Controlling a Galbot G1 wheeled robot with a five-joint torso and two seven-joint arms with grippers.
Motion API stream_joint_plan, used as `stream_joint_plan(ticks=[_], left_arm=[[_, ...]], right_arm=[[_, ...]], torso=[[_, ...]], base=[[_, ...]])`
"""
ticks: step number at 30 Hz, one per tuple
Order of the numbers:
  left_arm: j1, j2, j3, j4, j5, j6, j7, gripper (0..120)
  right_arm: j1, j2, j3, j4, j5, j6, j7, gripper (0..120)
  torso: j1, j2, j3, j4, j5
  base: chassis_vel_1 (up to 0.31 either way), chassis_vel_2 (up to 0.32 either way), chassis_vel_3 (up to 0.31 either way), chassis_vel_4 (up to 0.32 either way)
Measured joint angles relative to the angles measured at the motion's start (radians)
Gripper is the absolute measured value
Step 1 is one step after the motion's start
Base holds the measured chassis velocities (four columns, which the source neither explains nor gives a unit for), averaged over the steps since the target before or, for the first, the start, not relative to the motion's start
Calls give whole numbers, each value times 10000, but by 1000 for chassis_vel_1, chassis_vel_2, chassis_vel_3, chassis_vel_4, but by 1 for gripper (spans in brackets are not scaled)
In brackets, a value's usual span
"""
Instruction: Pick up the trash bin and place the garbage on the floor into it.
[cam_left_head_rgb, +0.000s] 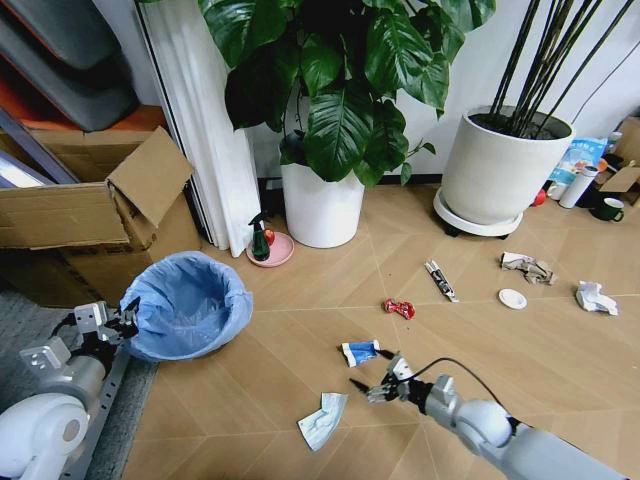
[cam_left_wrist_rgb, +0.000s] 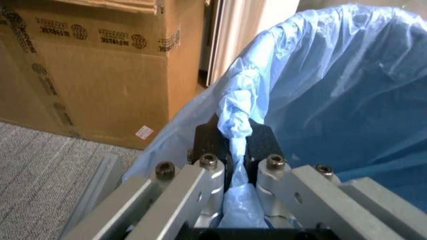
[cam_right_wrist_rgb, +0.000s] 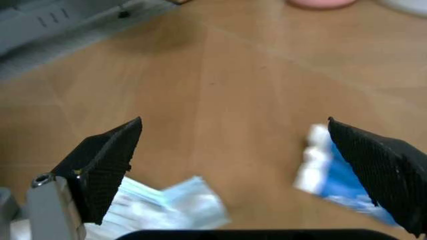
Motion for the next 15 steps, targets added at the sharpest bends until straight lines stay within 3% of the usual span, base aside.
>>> stream_joint_plan(ticks=[7, 15], left_arm=[[-54, -75, -10, -2, 5, 0, -40, 1], [21, -119, 5, -126, 50, 16, -68, 1]], right_arm=[[229, 546, -1163, -551, 476, -437, 342, 100], [379, 1322, -1481, -1607, -152, -543, 361, 100]], torso=[[0, 0, 0, -2, 1], [0, 0, 0, -2, 0]], base=[[0, 0, 0, 0], [0, 0, 0, 0]])
